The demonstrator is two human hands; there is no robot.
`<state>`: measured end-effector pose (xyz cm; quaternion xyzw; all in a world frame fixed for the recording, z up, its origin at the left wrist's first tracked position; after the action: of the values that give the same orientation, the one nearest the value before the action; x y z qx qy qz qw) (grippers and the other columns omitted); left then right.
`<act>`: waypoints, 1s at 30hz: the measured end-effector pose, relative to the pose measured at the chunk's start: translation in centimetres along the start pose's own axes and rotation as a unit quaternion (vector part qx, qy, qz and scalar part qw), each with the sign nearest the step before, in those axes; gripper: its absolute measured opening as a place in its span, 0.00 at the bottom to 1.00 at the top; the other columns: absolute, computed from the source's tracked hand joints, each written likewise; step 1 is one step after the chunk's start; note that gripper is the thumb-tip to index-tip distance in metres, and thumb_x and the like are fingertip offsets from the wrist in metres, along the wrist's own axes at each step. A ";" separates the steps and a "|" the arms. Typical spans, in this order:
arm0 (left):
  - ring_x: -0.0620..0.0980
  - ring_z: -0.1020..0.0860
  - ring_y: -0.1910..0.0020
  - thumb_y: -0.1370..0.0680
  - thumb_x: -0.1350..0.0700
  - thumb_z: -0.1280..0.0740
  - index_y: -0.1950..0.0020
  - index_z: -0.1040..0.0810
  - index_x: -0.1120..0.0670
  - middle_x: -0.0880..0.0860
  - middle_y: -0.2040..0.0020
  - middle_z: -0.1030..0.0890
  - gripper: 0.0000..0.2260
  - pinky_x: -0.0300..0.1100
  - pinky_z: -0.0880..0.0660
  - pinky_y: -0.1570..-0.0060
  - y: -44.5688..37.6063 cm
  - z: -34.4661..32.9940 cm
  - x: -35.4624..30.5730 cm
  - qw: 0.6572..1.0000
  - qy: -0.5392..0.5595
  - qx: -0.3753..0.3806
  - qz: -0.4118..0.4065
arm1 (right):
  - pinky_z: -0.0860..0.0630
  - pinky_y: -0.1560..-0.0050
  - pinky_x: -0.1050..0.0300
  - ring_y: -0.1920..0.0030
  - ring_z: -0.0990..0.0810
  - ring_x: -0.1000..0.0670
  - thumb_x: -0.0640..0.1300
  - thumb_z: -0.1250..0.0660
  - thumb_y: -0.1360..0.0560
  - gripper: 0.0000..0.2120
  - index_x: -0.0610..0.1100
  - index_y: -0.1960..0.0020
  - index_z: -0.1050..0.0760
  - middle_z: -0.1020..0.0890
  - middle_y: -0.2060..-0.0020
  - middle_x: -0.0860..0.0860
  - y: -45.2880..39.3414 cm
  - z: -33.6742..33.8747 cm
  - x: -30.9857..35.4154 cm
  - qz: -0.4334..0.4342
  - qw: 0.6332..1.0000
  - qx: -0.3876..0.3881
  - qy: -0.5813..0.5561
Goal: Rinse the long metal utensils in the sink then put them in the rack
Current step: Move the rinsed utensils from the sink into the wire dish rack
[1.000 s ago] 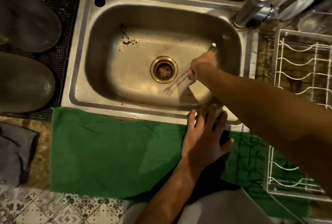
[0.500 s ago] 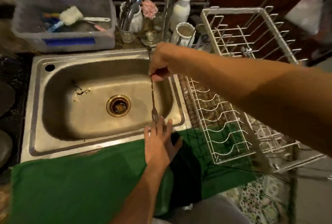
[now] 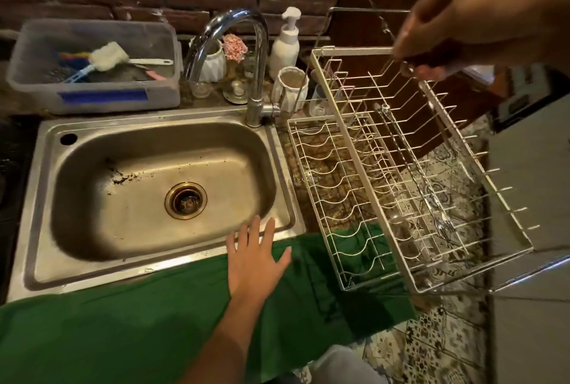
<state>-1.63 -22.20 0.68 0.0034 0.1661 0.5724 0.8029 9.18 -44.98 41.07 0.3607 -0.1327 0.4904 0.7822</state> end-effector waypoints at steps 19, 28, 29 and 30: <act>0.58 0.31 0.25 0.22 0.31 0.46 0.23 0.32 0.47 0.55 0.24 0.28 0.33 0.62 0.38 0.29 -0.1 -0.1 -0.1 1.000 -0.016 -0.020 0.004 | 0.22 0.68 0.58 0.64 0.16 0.45 0.36 0.31 0.23 0.01 0.38 0.53 0.22 0.19 0.66 0.44 -4.3 -7.9 -12.1 -0.030 0.948 -0.049 0.314; 0.58 0.30 0.27 0.22 0.32 0.46 0.23 0.31 0.48 0.56 0.26 0.27 0.32 0.62 0.37 0.29 -0.2 -0.1 -0.2 0.999 -0.024 -0.032 0.001 | 0.14 0.62 0.49 0.69 0.14 0.45 0.34 0.32 0.22 0.02 0.35 0.51 0.23 0.16 0.64 0.39 -4.4 -8.2 -12.6 -0.052 0.949 -0.020 0.309; 0.59 0.29 0.27 0.22 0.32 0.46 0.24 0.31 0.48 0.56 0.26 0.26 0.32 0.62 0.37 0.30 -0.2 -0.1 -0.2 0.999 -0.023 -0.033 0.002 | 0.14 0.62 0.49 0.69 0.14 0.46 0.34 0.32 0.23 0.01 0.35 0.52 0.23 0.16 0.65 0.40 -4.4 -8.1 -12.6 -0.051 0.948 -0.024 0.312; 0.59 0.29 0.27 0.22 0.32 0.46 0.24 0.31 0.48 0.56 0.26 0.26 0.32 0.62 0.37 0.30 -0.2 -0.1 -0.1 0.999 -0.023 -0.035 0.001 | 0.14 0.62 0.49 0.70 0.14 0.46 0.34 0.32 0.23 0.01 0.36 0.53 0.23 0.16 0.66 0.40 -4.4 -8.1 -12.7 -0.049 0.948 -0.027 0.313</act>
<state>-1.56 -22.42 0.56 -0.0109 0.1273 0.5788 0.8054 5.67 -49.02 26.33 0.1738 0.1231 0.5359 0.8170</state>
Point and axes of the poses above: each hand's wrist, its own y-axis away from the middle knuckle, its own z-axis out of the back of the hand, x = y × z, the point moved 3 cm from there along -y, towards the middle knuckle
